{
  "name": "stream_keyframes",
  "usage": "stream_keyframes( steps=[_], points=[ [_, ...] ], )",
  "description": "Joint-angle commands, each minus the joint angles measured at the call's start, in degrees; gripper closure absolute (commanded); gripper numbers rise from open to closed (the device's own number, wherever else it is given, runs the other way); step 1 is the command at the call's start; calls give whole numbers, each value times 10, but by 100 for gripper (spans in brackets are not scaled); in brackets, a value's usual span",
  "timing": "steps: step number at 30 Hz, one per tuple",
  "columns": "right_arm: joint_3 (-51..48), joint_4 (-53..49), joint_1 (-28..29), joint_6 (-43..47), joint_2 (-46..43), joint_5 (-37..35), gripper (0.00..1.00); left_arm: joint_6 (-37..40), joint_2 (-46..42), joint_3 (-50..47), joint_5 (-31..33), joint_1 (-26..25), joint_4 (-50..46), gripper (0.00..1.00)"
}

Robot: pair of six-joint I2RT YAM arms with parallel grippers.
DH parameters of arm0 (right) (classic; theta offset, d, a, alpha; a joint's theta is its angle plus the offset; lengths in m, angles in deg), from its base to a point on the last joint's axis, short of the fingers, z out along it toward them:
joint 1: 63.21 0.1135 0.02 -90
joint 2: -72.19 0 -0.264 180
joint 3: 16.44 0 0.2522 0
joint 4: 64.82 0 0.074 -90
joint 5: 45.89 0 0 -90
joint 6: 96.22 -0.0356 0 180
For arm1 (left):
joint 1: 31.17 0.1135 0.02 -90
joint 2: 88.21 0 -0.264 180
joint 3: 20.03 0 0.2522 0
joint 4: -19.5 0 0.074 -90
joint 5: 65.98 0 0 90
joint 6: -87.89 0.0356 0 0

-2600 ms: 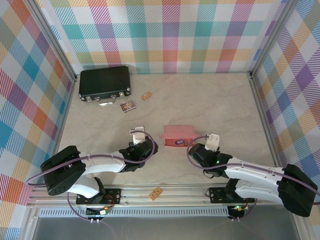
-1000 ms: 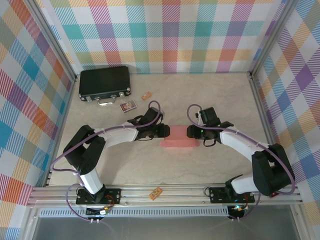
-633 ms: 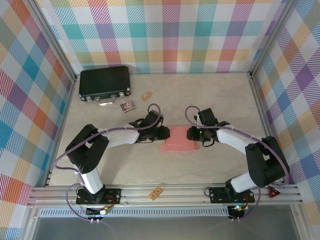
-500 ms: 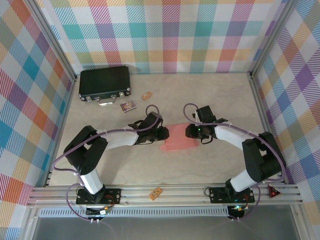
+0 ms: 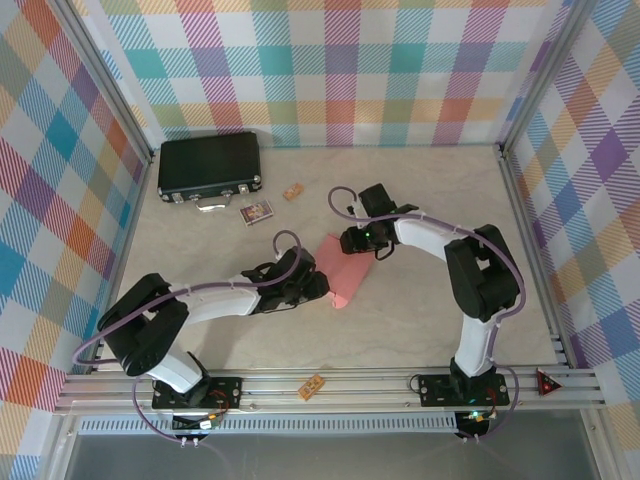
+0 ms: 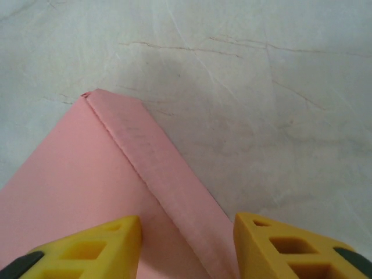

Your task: Fold the paper box

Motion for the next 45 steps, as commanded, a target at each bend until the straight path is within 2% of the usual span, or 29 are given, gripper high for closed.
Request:
stream_keyframes(
  steps=[1,5,8,11,12,15,17,23,27,31,36,41,45],
  points=[
    [21,-50,3,9,0,-50,51,-3,-50,-12,27,-10,-72,50],
    [22,-67,-5,-3,-40,-75,47,45,-105,13,91,-7,-145,39],
    [-3,-71,-20,-22,-80,-74,46,101,-110,37,109,19,-185,35],
    [-55,-58,-30,-41,-134,-55,45,183,-95,57,63,67,-163,33],
    [-75,-52,-33,-47,-154,-46,44,210,-87,67,51,78,-159,29],
    [-126,-45,-38,-70,-202,-28,43,291,-59,92,19,96,-114,20],
    [-160,-42,-39,-91,-231,-16,43,329,-26,119,-9,107,-104,19],
    [-296,46,-38,-158,-325,69,42,376,85,191,-97,132,-96,19],
    [-370,107,-39,-209,-376,95,38,383,118,209,-140,133,-83,22],
    [-423,202,-39,-260,-379,137,38,362,135,206,-182,132,-70,32],
    [-446,321,-38,-305,-332,185,38,295,118,151,-202,132,-11,37],
    [-429,355,-38,-307,-281,194,38,216,75,76,-204,119,62,41],
    [-409,354,-38,-300,-244,194,38,176,42,42,-182,94,78,42]
  ],
)
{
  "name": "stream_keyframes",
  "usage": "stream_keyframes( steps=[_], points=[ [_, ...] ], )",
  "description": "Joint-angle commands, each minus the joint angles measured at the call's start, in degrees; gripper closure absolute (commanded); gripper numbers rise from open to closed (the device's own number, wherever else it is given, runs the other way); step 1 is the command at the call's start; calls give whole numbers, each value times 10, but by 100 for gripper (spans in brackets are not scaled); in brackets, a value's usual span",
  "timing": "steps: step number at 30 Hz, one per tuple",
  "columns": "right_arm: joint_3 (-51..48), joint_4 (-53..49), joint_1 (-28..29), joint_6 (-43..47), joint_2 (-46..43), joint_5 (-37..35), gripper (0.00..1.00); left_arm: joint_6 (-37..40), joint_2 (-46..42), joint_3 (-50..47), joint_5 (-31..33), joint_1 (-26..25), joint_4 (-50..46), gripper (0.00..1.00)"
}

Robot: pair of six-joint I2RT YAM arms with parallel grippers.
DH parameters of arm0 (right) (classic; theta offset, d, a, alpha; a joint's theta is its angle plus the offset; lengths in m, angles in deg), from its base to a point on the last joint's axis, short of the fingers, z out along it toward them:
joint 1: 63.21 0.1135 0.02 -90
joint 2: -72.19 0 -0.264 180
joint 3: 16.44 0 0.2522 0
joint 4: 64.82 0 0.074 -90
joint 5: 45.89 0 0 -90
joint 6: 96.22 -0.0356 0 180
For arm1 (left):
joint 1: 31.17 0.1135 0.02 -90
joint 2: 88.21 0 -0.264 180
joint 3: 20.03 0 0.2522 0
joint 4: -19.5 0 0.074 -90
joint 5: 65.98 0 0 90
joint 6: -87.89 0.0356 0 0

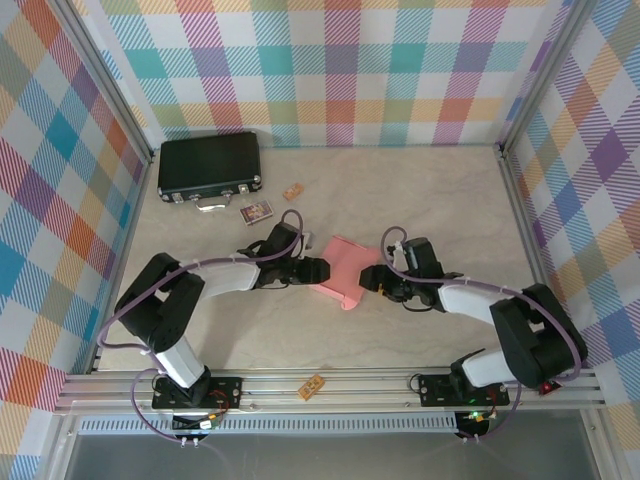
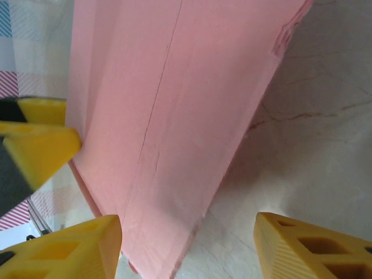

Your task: Fold the paper box

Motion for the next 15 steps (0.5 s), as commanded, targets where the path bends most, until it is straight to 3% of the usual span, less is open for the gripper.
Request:
stream_keyframes(
  steps=[1,7,15],
  points=[
    [29,35,1,-3,27,19,38,-62,-48,-25,13,-26,52,43],
    [52,46,2,11,63,23,38,-100,-72,-60,30,-47,86,43],
    [54,50,1,18,76,26,39,-74,-66,-8,134,-42,-33,41]
  ],
)
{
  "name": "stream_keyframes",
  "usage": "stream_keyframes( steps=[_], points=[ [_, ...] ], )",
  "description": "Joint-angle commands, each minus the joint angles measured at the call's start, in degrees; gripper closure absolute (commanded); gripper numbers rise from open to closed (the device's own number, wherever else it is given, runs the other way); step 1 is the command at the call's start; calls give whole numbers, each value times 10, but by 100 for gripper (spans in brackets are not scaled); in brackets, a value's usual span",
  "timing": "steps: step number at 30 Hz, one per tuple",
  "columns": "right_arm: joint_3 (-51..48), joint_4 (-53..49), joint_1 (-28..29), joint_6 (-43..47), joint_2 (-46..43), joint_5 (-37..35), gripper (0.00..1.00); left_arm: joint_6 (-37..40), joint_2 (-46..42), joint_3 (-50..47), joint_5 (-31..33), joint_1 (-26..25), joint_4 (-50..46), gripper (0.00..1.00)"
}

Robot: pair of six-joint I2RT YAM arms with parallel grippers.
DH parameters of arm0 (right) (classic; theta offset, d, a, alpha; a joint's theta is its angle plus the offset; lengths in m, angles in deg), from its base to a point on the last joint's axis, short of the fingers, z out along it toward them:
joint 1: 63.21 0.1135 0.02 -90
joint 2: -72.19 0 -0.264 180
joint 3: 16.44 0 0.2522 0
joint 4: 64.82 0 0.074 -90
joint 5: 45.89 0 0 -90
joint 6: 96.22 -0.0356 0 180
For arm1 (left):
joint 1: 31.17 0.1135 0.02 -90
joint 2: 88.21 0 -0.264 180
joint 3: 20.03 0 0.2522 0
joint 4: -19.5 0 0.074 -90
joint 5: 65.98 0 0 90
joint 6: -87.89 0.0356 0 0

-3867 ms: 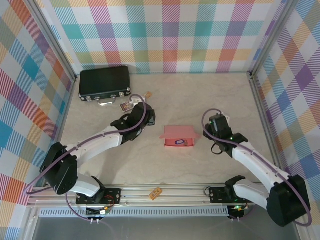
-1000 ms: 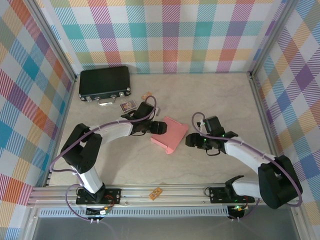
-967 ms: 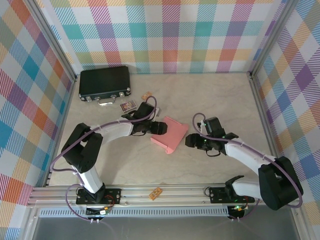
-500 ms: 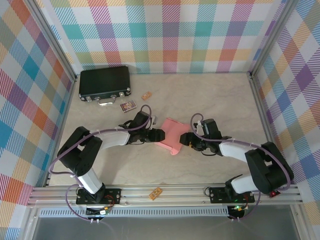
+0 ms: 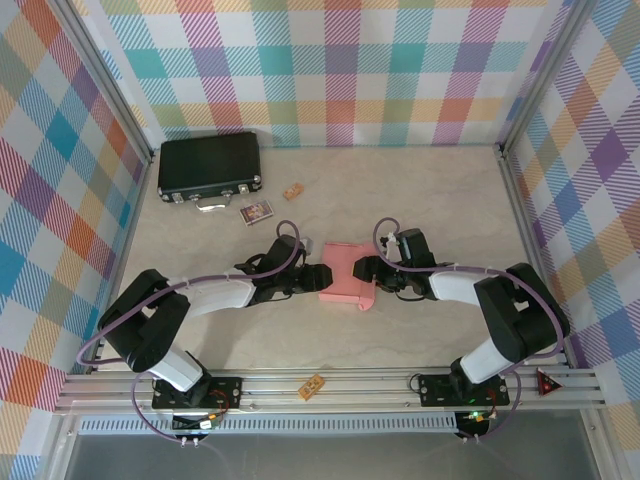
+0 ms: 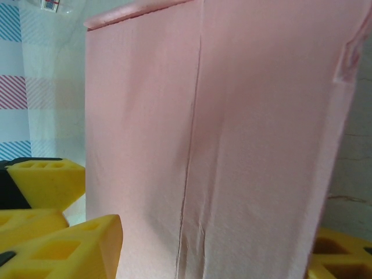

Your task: Fold the paper box

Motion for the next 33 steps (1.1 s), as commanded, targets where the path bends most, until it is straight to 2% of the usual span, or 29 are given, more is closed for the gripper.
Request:
stream_keyframes(
  steps=[1,10,15,17,20,33],
  points=[
    [4,18,1,10,4,15,39,19,5,49,45,5,-59,41],
    [-11,38,1,4,1,28,40,36,79,116,28,23,-84,54],
    [-9,49,1,4,6,41,46,35,98,120,27,23,-85,61],
    [-7,58,1,3,8,54,48,36,103,119,26,24,-84,68],
    [-2,66,1,4,10,72,49,30,106,109,21,26,-71,73],
    [36,77,10,4,13,100,49,-2,101,56,-23,52,9,71]
  ],
)
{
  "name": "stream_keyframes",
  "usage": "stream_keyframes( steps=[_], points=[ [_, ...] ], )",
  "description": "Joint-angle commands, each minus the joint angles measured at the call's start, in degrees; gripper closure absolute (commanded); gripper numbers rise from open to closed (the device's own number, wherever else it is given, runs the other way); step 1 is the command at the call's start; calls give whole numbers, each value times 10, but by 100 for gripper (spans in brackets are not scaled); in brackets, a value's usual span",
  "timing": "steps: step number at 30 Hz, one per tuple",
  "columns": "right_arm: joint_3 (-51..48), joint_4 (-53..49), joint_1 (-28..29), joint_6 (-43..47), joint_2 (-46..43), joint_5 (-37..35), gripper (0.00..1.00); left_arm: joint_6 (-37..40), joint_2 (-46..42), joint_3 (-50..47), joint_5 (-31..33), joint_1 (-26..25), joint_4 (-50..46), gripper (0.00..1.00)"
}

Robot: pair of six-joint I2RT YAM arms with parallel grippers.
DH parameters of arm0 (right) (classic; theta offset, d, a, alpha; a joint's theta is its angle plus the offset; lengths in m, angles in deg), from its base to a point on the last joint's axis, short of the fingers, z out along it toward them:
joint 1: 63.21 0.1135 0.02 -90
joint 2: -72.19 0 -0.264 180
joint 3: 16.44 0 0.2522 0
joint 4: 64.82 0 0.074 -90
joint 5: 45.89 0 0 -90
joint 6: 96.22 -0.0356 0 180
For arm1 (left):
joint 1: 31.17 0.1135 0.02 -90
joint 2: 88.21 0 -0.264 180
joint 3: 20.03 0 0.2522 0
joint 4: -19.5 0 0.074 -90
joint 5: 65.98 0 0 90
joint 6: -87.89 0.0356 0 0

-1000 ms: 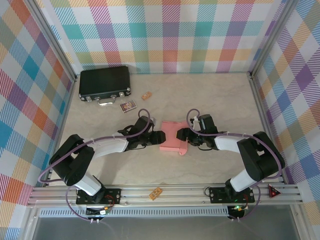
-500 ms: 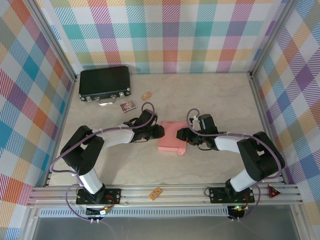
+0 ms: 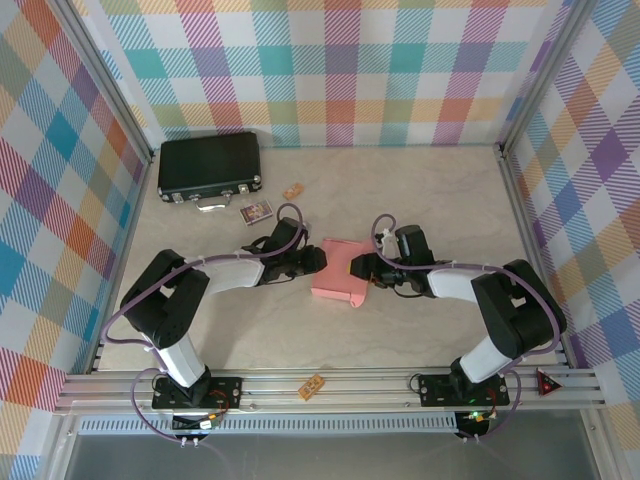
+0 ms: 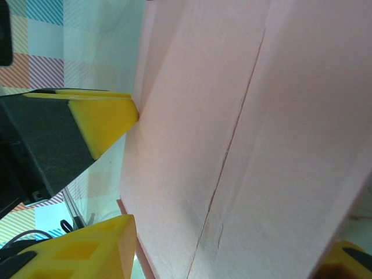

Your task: Fold the paper box

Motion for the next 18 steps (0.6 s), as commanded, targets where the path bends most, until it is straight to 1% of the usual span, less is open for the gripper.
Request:
stream_keyframes(
  steps=[1,8,12,18],
  points=[
    [27,36,11,2,-4,32,49,-12,3,-25,-14,5,-3,70],
    [81,-7,22,16,-9,33,49,-26,-26,-60,-13,12,38,64],
    [116,-39,29,28,0,29,49,-39,-43,-86,-3,20,68,62],
    [161,-68,47,40,23,33,49,-46,-53,-105,11,29,75,61]
  ],
)
